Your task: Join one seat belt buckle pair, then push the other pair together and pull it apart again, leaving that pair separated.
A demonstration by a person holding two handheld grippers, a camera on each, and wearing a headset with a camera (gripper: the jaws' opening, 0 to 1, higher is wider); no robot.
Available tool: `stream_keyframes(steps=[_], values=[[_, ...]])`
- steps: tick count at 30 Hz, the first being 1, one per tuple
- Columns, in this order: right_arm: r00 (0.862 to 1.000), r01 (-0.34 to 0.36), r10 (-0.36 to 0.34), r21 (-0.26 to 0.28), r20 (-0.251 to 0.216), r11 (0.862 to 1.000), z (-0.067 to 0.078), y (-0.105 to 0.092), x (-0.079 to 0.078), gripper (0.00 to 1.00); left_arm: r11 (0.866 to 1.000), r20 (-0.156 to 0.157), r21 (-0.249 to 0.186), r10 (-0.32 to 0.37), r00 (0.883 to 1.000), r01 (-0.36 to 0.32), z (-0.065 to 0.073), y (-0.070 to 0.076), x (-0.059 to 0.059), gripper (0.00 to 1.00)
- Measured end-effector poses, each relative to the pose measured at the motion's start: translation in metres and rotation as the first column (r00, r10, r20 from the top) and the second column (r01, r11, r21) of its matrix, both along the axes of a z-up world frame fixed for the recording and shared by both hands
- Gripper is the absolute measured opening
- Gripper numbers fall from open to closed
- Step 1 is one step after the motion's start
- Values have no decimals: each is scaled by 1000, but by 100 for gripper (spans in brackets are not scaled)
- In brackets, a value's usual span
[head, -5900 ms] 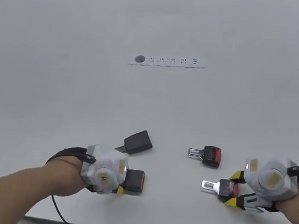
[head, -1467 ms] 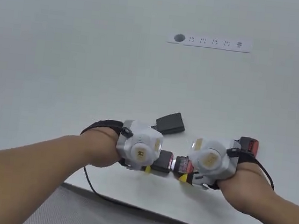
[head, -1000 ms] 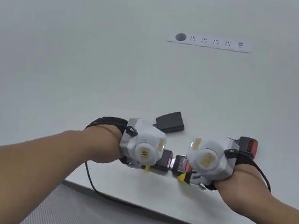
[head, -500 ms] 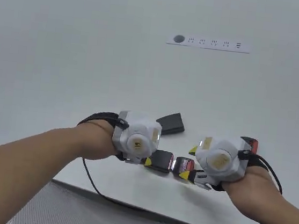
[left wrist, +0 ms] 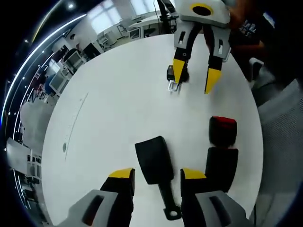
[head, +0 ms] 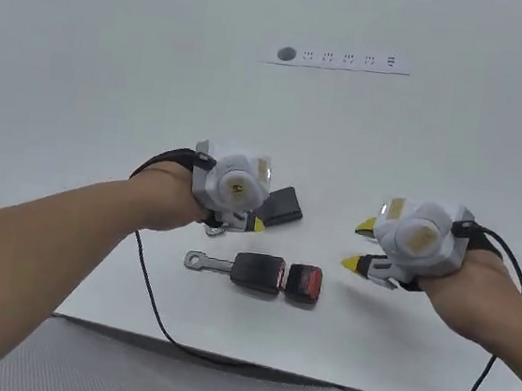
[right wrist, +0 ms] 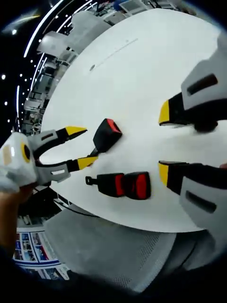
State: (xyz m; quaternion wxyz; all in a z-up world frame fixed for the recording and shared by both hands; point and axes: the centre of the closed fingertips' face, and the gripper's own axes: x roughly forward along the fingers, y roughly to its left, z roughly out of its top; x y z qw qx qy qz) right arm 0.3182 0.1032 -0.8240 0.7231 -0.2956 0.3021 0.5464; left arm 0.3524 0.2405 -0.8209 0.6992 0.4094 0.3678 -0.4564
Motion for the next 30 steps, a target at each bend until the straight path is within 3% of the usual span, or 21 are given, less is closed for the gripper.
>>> stream_keyframes(steps=[3,7,12,16,20,24,30], values=[[1000,29,-29,-7,3,1000,2,-16,10,31,1000,-9,4,13,1000,-13,-5,-1,11,41],[997,73,-73,-38,9,997,0,-43,22,31,1000,-53,17,-1,999,2,-19,-1,12,41],[994,106,-107,-72,-9,992,-7,-70,29,31,999,-80,28,-34,996,36,-27,-3,9,41],[998,63,-66,-103,-26,993,-13,-71,25,32,998,-103,24,-56,993,59,-29,-7,6,38],[999,19,-23,-112,-31,994,-16,-66,22,33,993,-116,49,-104,988,110,-33,-5,2,35],[999,-45,46,-157,2,987,-24,-65,20,32,988,-112,52,-137,984,143,-33,-4,0,32],[997,-74,70,-144,-26,987,-23,-63,19,31,984,-110,61,-162,981,169,-34,-5,-2,31]])
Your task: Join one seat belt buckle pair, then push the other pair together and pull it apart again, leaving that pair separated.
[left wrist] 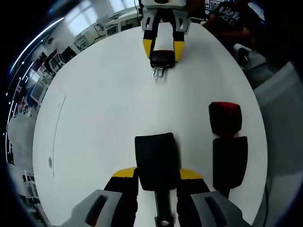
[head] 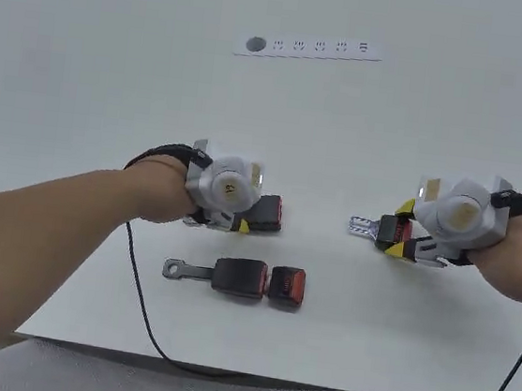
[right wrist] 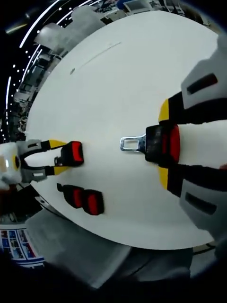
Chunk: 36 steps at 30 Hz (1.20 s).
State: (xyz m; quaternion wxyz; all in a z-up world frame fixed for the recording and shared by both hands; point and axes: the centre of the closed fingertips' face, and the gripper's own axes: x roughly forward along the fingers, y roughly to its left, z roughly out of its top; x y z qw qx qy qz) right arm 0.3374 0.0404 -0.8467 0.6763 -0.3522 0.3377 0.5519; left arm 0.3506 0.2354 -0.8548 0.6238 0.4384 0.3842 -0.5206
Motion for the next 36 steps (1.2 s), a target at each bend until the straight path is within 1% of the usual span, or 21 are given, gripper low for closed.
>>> stream_keyframes(steps=[3,6,10,15,18,25,29,32,35,36], values=[[1000,-12,12,-15,-3,1000,0,2,-2,31,1000,4,9,-22,1000,22,0,0,-1,31],[1000,-21,21,-16,-6,1000,0,10,-4,32,999,6,14,-28,1000,28,0,-1,-1,31],[999,-35,35,-8,-2,999,-1,28,-3,32,999,21,29,-42,999,41,-2,-2,-2,32],[999,-50,50,-2,2,999,-2,51,-1,32,999,22,25,-45,999,45,-1,-2,-1,31],[998,-63,63,1,1,998,-4,66,3,32,999,24,24,-48,999,47,-1,-2,-1,31],[997,-83,83,-2,2,997,-8,89,9,32,999,24,14,-52,998,52,-1,-2,-1,31],[996,-89,89,-12,0,996,-9,97,13,32,999,24,7,-48,999,48,-1,-2,-1,31],[996,-91,91,-21,-3,996,-9,102,13,32,998,30,14,-55,998,55,-2,-3,-1,31],[995,-102,102,-39,0,994,-9,103,15,31,998,31,13,-58,998,58,-2,-3,0,31],[995,-100,100,-37,-2,994,-9,102,15,31,998,30,11,-56,998,56,-2,-3,0,31]])
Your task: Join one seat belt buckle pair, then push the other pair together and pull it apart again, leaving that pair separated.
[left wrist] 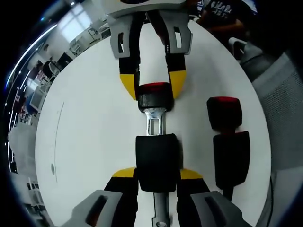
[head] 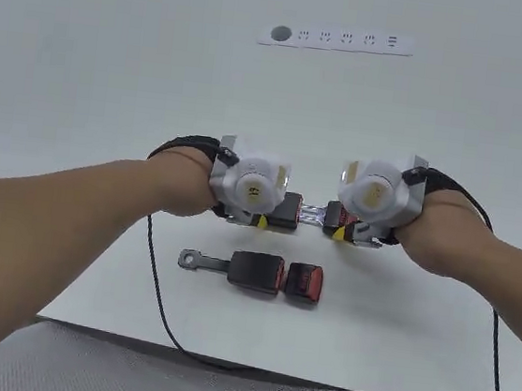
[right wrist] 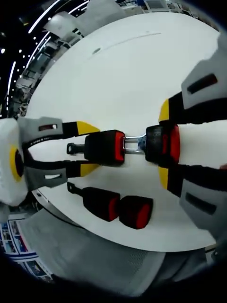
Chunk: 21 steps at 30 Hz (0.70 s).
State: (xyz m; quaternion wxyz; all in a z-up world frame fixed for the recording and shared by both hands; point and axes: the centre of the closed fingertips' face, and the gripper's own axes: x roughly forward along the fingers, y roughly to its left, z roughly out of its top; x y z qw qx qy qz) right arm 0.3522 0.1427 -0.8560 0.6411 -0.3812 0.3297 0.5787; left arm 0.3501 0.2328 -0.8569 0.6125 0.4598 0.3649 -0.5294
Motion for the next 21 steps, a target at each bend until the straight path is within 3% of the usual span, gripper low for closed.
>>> stream_keyframes(steps=[8,14,21], values=[[1000,-6,6,-3,2,1000,0,1,-2,31,1000,2,-4,7,1000,-7,0,-1,0,31],[1000,-13,13,21,13,1000,1,18,-5,31,1000,3,-12,14,1000,-14,-1,-2,1,31],[1000,-19,18,27,18,999,2,16,-5,31,1000,8,-23,5,1000,-5,-1,-1,1,31]])
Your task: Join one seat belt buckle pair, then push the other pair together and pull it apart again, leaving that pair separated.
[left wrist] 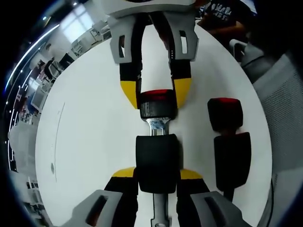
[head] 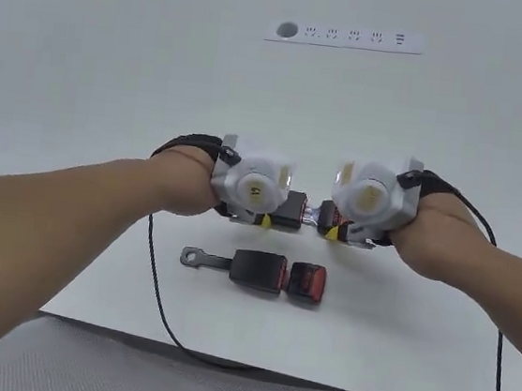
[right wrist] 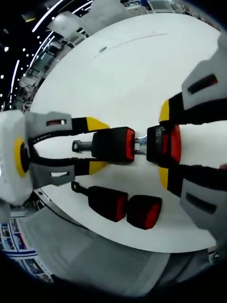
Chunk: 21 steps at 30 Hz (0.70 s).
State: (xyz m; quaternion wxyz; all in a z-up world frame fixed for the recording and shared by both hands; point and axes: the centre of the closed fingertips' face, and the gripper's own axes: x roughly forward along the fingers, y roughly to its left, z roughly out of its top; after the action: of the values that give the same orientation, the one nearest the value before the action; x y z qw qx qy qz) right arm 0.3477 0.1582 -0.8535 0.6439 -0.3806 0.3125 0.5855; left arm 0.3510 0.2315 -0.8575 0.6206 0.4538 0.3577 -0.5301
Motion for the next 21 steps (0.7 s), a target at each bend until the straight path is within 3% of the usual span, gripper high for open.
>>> stream_keyframes(steps=[9,17,21], values=[[999,45,-45,13,-23,999,0,5,3,30,999,-8,-9,45,999,-45,0,-1,0,30],[997,47,-45,23,-59,999,0,18,1,29,998,-16,-10,60,998,-60,-1,-2,-1,30],[998,45,-43,31,-54,999,1,21,1,29,998,-18,-9,62,998,-62,-1,-1,-1,30]])
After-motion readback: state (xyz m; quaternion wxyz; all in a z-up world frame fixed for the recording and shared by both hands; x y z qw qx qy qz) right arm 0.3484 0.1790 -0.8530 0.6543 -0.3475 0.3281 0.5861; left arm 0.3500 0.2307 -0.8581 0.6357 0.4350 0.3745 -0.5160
